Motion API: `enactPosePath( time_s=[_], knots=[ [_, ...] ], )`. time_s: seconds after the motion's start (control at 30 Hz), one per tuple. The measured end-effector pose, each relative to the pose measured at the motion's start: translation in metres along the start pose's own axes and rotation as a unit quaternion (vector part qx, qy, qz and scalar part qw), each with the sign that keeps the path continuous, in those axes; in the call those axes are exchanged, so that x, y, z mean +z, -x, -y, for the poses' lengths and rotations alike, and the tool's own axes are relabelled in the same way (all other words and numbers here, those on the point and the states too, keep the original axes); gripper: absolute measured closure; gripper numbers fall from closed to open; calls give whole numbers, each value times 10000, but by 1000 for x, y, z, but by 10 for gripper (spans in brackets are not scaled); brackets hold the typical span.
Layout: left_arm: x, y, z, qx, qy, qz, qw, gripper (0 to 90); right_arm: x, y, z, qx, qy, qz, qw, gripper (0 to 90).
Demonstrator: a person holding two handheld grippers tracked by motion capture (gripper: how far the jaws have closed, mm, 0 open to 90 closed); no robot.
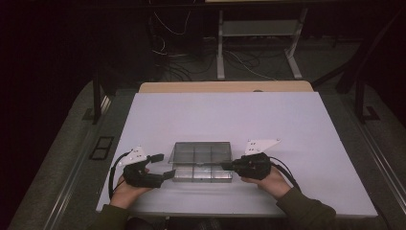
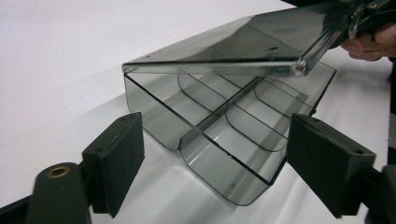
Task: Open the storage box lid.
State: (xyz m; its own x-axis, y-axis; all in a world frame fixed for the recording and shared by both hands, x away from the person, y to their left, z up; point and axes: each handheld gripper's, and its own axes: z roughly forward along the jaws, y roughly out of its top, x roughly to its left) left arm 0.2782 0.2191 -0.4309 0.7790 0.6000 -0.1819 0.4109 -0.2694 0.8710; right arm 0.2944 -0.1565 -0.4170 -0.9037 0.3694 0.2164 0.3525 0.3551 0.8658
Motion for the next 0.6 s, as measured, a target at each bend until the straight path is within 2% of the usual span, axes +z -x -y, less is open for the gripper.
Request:
enactPosePath(
  time_s=[0.2, 0.6],
  knots=[
    [1, 1, 0, 18, 5, -31, 10000, 135, 2, 0, -3, 1, 14, -25, 10000, 887],
    [3, 2, -3, 58, 77, -58, 9999, 135, -1, 0, -7, -86, 23, -33, 10000, 886]
  ],
)
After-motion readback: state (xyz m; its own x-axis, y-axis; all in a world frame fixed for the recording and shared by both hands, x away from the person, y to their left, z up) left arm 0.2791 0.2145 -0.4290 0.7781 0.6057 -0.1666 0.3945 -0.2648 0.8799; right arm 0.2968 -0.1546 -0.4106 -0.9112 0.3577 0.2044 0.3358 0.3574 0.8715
